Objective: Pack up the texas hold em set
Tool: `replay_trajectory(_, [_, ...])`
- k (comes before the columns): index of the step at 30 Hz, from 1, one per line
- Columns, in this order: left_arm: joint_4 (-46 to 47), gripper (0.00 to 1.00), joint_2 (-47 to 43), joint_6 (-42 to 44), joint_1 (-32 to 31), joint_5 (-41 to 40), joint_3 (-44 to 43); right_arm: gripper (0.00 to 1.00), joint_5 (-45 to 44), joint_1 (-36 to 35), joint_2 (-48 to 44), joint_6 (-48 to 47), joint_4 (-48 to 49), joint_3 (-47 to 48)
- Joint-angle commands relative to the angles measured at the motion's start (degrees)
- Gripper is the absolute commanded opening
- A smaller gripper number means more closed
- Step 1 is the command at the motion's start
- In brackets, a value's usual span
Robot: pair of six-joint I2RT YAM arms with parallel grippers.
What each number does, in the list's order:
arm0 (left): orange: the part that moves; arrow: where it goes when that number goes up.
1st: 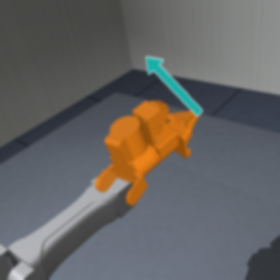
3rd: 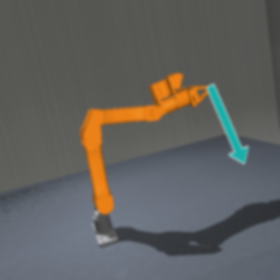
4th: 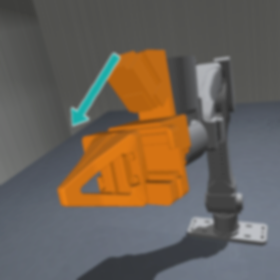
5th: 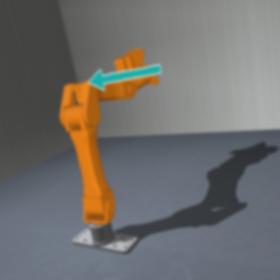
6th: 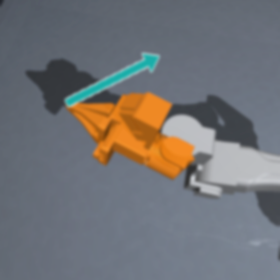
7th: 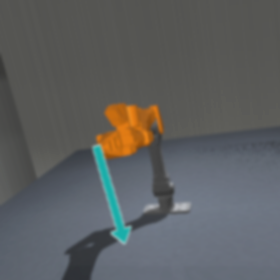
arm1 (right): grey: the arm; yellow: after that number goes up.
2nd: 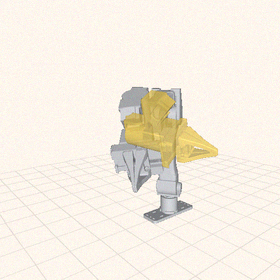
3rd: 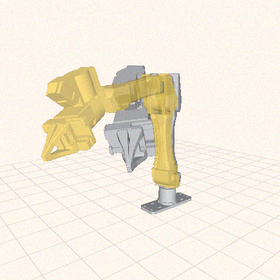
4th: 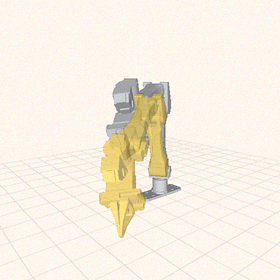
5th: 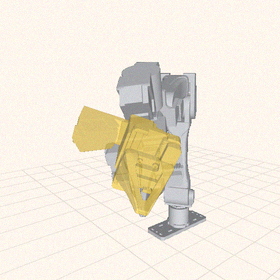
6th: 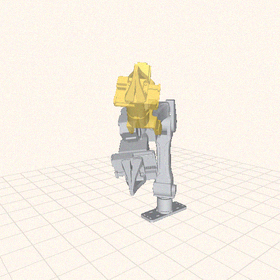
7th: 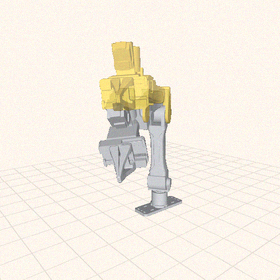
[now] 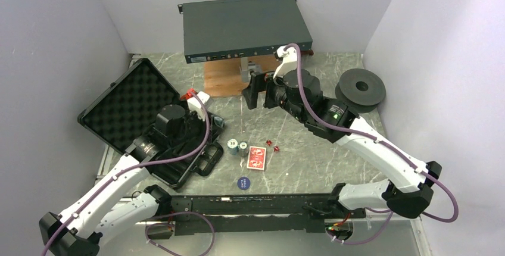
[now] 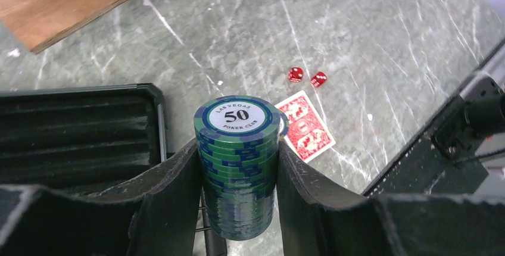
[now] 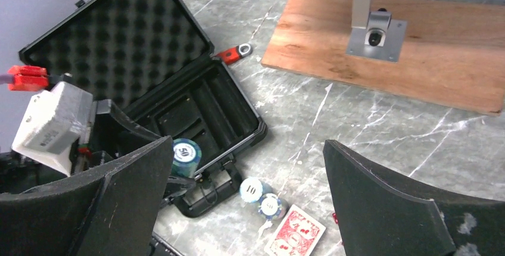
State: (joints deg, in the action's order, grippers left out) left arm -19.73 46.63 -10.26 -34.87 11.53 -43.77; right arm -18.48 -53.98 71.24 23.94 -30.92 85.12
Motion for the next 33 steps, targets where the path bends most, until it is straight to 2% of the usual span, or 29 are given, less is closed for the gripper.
replay_trajectory(1, [1.64,0.0,-0.24,-10.28,-0.19,-10.83,-4.57,1.0,-3.85,0.57,-2.05,-3.02,9.77,-3.51])
replay_trajectory(11, [0.58,0.0,1.42,-18.06,-0.11,-23.89,-3.85,1.0,-1.7,1.07,-2.58,-3.37,11.37,-8.87])
replay_trajectory(15, [-2.51,0.0,3.53,-21.03,0.02,-30.79,-5.42,1.0,-3.94,1.15,-5.24,-3.18,12.97,-13.87])
replay_trajectory(19, [-2.36,0.0,4.78,-22.9,1.31,-33.18,-5.75,1.0,-7.22,1.2,-7.33,-4.0,12.59,-17.5])
replay_trajectory(23, [-4.02,0.0,5.88,-29.98,3.94,-38.04,-5.76,1.0,-9.62,1.58,-7.77,-3.82,9.92,-17.14])
replay_trajectory(33, [-6.13,0.0,10.41,-48.89,12.43,-39.05,-5.65,1.0,-11.97,2.03,-9.4,-4.96,7.66,-16.56])
